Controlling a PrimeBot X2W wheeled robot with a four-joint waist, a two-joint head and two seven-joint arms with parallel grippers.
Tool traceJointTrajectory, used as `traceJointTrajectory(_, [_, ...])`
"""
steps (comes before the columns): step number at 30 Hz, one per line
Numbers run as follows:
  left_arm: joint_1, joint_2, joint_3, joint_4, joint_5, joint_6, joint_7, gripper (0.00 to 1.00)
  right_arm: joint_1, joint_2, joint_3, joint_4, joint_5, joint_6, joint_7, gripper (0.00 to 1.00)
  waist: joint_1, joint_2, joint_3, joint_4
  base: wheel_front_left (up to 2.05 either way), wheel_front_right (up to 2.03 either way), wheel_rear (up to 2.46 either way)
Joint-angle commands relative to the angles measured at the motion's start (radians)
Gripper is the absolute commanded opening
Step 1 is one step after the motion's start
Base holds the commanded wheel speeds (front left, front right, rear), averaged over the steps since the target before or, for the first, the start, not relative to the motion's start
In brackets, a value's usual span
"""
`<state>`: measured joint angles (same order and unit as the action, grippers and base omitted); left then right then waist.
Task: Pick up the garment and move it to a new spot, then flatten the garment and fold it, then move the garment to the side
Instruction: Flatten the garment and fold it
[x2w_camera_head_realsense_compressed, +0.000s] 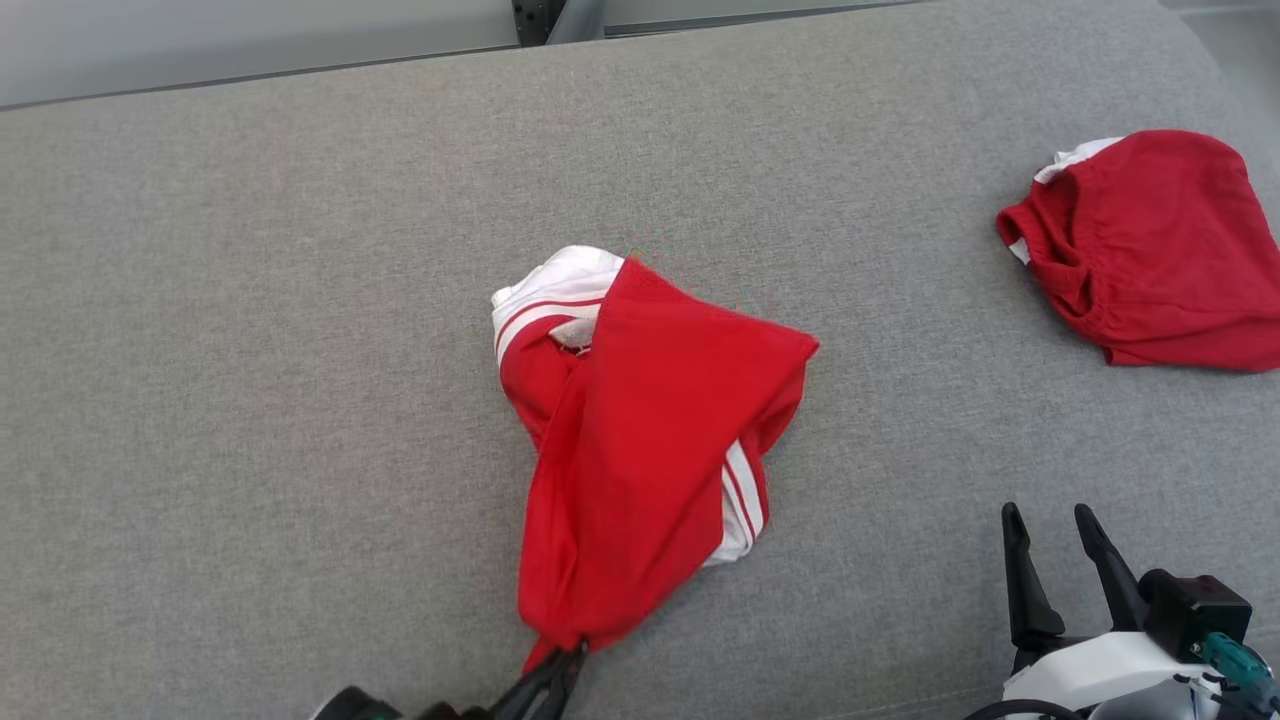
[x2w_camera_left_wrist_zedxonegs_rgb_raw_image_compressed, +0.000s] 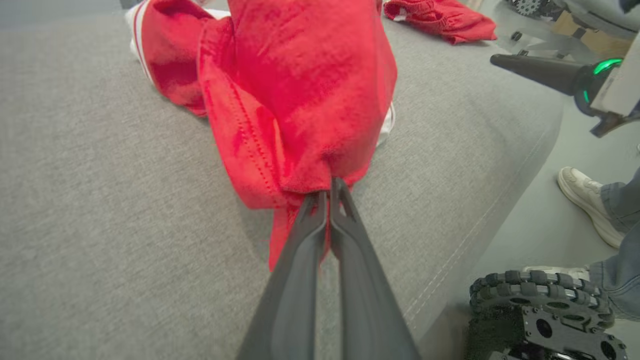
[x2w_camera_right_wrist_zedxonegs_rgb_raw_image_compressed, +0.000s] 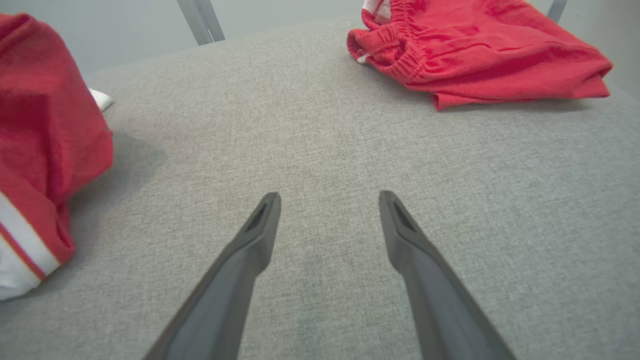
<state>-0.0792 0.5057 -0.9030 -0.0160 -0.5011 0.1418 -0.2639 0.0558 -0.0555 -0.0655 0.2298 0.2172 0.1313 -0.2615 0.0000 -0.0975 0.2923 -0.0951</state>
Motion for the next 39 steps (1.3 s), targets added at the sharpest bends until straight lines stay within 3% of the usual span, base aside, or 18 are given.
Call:
traceJointTrajectory(1, [0.02, -0.001, 0.005, 0.014, 0.011, -0.012, 0.0, 0.0, -0.002, -0.008, -0.001, 0.0, -0.007, -0.001, -0.001, 1.0, 0.0, 0.0, -0.002, 0.003, 0.0, 0.0, 0.0])
traceJointTrajectory(2, [0.034, -0.018, 0.024, 0.049, 0.024, -0.028, 0.0, 0.04, 0.0, -0.009, 0.0, 0.0, -0.007, -0.001, -0.001, 1.0, 0.0, 0.0, -0.002, 0.005, 0.0, 0.0, 0.0])
traceJointTrajectory(3, [0.045, -0.026, 0.035, 0.086, 0.038, -0.046, 0.0, 0.31, 0.001, -0.009, 0.001, 0.0, -0.007, -0.001, -0.001, 1.0, 0.0, 0.0, -0.002, 0.005, 0.0, 0.0, 0.0])
traceJointTrajectory(4, [0.053, -0.037, 0.052, 0.115, 0.044, -0.065, 0.0, 0.48, 0.001, -0.009, 0.002, 0.0, -0.007, -0.001, -0.001, 1.0, 0.0, 0.0, -0.003, 0.004, 0.0, 0.0, 0.0])
traceJointTrajectory(5, [0.057, -0.055, 0.081, 0.135, 0.04, -0.076, 0.0, 0.8, 0.002, -0.009, 0.004, 0.0, -0.008, -0.001, -0.001, 1.0, 0.0, 0.0, -0.003, 0.004, 0.0, 0.0, 0.0])
traceJointTrajectory(6, [0.067, -0.073, 0.108, 0.15, 0.026, -0.089, 0.0, 1.0, 0.004, -0.009, 0.005, 0.001, -0.008, -0.001, -0.001, 1.0, 0.0, 0.0, -0.004, 0.002, 0.0, 0.0, 0.0])
traceJointTrajectory(9, [0.101, -0.121, 0.212, 0.156, -0.047, -0.131, 0.0, 1.0, 0.011, -0.008, 0.008, 0.003, -0.008, -0.001, -0.001, 1.0, 0.0, 0.0, -0.008, -0.007, 0.0, 0.0, 0.0])
traceJointTrajectory(13, [0.121, -0.131, 0.352, 0.081, -0.135, -0.174, 0.0, 1.0, 0.016, -0.005, 0.005, 0.005, -0.006, -0.001, -0.001, 1.0, 0.0, 0.0, -0.015, -0.023, 0.0, 0.0, 0.0])
traceJointTrajectory(16, [0.114, -0.123, 0.452, -0.028, -0.158, -0.175, 0.0, 1.0, 0.024, -0.005, -0.002, 0.003, -0.005, -0.001, -0.001, 1.0, 0.0, 0.0, -0.019, -0.029, 0.0, 0.0, 0.0])
traceJointTrajectory(19, [0.054, -0.093, 0.462, -0.09, -0.132, -0.19, 0.015, 1.0, 0.025, -0.003, -0.004, 0.004, -0.007, -0.001, -0.001, 1.0, 0.0, 0.0, -0.023, -0.027, 0.0, 0.0, 0.0])
traceJointTrajectory(24, [-0.142, -0.094, 0.372, -0.041, -0.079, -0.243, 0.124, 1.0, 0.003, -0.003, 0.009, 0.007, -0.011, -0.001, -0.001, 1.0, 0.0, 0.0, -0.024, -0.027, 0.0, 0.0, 0.0])
traceJointTrajectory(26, [-0.234, -0.097, 0.299, 0.008, -0.071, -0.262, 0.179, 1.0, -0.004, -0.003, 0.018, 0.006, -0.013, -0.001, -0.001, 1.0, 0.0, 0.0, -0.022, -0.035, 0.0, 0.0, 0.0])
traceJointTrajectory(30, [-0.401, -0.043, 0.09, 0.084, -0.047, -0.273, 0.251, 1.0, -0.021, -0.008, 0.028, 0.004, -0.01, -0.001, -0.001, 1.0, 0.0, 0.0, -0.014, -0.07, 0.0, 0.0, 0.0])
traceJointTrajectory(34, [-0.53, 0.006, -0.047, 0.145, -0.04, -0.272, 0.226, 1.0, -0.009, -0.005, 0.021, 0.006, -0.005, -0.001, -0.001, 1.0, 0.0, 0.0, -0.004, -0.094, 0.0, 0.0, 0.0])
traceJointTrajectory(39, [-0.629, 0.02, -0.124, 0.203, -0.045, -0.272, 0.181, 1.0, 0.004, -0.002, 0.014, 0.009, 0.0, -0.001, -0.001, 1.0, 0.0, 0.0, 0.005, -0.107, 0.0, 0.0, 0.0])
